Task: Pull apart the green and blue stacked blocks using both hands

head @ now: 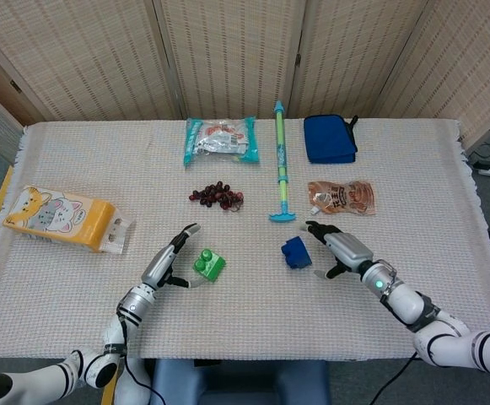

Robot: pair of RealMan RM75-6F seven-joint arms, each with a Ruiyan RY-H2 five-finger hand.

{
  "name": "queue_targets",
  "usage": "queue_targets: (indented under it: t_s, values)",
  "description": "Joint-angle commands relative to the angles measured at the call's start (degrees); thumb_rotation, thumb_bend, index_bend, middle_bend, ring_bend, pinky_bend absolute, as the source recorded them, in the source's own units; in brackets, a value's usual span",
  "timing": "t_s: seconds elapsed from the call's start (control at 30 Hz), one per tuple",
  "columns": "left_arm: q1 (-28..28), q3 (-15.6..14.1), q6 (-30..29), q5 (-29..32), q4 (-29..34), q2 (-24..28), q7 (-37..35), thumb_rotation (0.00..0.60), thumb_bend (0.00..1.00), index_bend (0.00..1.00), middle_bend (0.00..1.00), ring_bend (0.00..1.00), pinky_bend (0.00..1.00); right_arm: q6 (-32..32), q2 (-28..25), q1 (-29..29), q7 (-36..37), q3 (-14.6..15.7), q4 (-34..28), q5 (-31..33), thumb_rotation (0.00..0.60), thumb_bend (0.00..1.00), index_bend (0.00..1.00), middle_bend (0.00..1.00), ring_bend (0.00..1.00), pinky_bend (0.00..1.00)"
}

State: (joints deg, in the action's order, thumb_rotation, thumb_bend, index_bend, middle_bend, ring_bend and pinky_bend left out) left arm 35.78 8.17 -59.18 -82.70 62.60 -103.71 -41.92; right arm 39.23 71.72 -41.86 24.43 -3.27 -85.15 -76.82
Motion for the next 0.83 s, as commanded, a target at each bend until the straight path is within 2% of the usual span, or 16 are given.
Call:
queue_targets:
  t_s: [0.03,0.13,0.23,0.33,0.43,0.47,0.5,0.6,0.7,0.83]
  values:
    - [0.46,0.31,-0.32,-0.5,0.68,1.07,0.13,0.6,0.18,0.04,0.0,0.0,0.0,-0.06,-1.37,0.24,1.6,-0.02,-0.77,-1.27,0.6,0.34,0.0,0.0,0.0,0.0]
    - [0.68,0.07,-0.64,-1.32,3.3,3.36,1.46,0.6,0.18,0.04,0.0,0.0,0.0,0.98,-2.93,0.71,2.93,0.13,-1.93,-3.2,0.6,0.34,0.0,0.0,0.0,0.0]
    - [0.62,-1.22,-1.75,-3.68,6.89,7.87,5.28,0.6,0.18,0.06,0.0,0.0,0.0,6.06,-4.75,2.62,2.19,0.27,-3.59,-6.08,0.6,0.34,0.0,0.0,0.0,0.0]
    - [0.42,-3.77,-2.59,-7.16,8.97,14.27,10.44,0.6,0.18,0.09,0.0,0.0,0.0,16.55,-4.76,7.49,-7.12,0.67,-3.92,-7.74,0.6,0.34,0.0,0.0,0.0,0.0]
    - [-2.0,-6.58,-4.77,-8.82,10.64,20.96,19.62,0.6,0.18,0.09,0.0,0.0,0.0,25.8,-3.65,13.61,-22.24,1.49,-5.76,-5.08,0.6,0.34,0.0,0.0,0.0,0.0]
    - [-3.85,-7.43,-6.49,-8.59,11.77,23.24,24.68,0.6,0.18,0.09,0.0,0.0,0.0,28.93,-3.18,15.93,-28.13,1.74,-6.93,-3.22,0.6,0.34,0.0,0.0,0.0,0.0]
    - [-4.93,-7.72,-7.6,-8.29,12.4,24.24,27.36,0.6,0.18,0.09,0.01,0.0,0.0,30.29,-3.0,17.0,-30.96,1.84,-7.55,-2.1,0.6,0.34,0.0,0.0,0.0,0.0]
    - [-11.45,-8.15,-16.19,-6.36,14.99,27.59,40.45,0.6,0.18,0.09,0.01,0.0,0.0,38.78,-1.06,22.12,-42.53,1.07,-9.6,3.13,0.6,0.34,0.0,0.0,0.0,0.0]
    - [-16.58,-8.31,-22.73,-4.62,17.38,29.72,46.5,0.6,0.18,0.09,0.02,0.0,0.0,45.47,1.65,25.57,-48.2,0.26,-8.84,5.09,0.6,0.34,0.0,0.0,0.0,0.0]
    - [-21.25,-7.77,-28.16,-2.12,19.35,31.14,49.2,0.6,0.18,0.09,0.03,0.0,0.0,45.49,2.34,27.51,-47.03,1.2,-8.98,5.33,0.6,0.34,0.0,0.0,0.0,0.0]
